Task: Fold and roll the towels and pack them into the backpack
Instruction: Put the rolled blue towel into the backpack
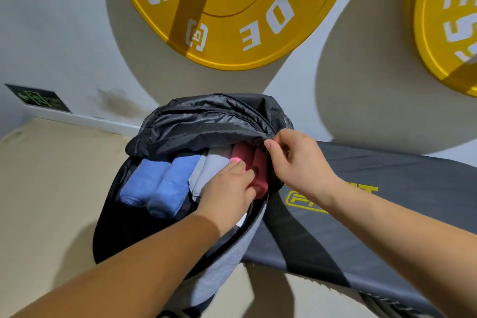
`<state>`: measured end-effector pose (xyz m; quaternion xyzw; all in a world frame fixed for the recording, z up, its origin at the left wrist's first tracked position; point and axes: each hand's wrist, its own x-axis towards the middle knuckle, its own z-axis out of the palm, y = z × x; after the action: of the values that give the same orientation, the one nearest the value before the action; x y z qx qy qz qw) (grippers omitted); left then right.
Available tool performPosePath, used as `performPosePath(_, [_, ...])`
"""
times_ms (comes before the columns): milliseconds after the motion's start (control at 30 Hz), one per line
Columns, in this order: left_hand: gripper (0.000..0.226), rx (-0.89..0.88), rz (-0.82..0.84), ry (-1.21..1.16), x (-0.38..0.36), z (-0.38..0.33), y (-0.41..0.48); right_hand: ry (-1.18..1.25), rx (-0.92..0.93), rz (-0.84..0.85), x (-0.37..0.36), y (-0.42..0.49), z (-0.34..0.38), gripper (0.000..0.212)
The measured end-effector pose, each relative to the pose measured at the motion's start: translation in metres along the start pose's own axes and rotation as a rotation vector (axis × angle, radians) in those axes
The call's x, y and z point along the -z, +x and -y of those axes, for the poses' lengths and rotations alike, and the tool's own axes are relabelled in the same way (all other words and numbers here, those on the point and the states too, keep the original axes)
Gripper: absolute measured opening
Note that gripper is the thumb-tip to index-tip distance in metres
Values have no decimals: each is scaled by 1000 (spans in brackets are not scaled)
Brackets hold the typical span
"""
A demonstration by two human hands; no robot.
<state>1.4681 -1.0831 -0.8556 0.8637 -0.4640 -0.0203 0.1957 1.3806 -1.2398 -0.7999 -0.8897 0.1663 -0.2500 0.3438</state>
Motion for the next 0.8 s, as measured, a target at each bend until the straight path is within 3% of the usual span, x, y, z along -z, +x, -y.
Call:
performPosePath(167, [9,108,45,-21,-6,-3,30,0,-22,-7,2,-1,3,31])
performPosePath(267, [8,50,9,-99,1,1,13,-77,-15,16,5,0,1,30])
performPosePath(367, [35,60,-38,-6,17,16,-18,-263,116,0,6,2,1,24])
performPosePath(500, [53,194,168,201,40,46,-38,-455,239,-44,0,8,8,36])
performPosePath(600, [58,214,237,229,41,55,-41,-514,327,-63,-9,14,18,50])
performPosePath(800, [49,245,188,144,39,63,-42,-706,484,5,-48,17,31,24])
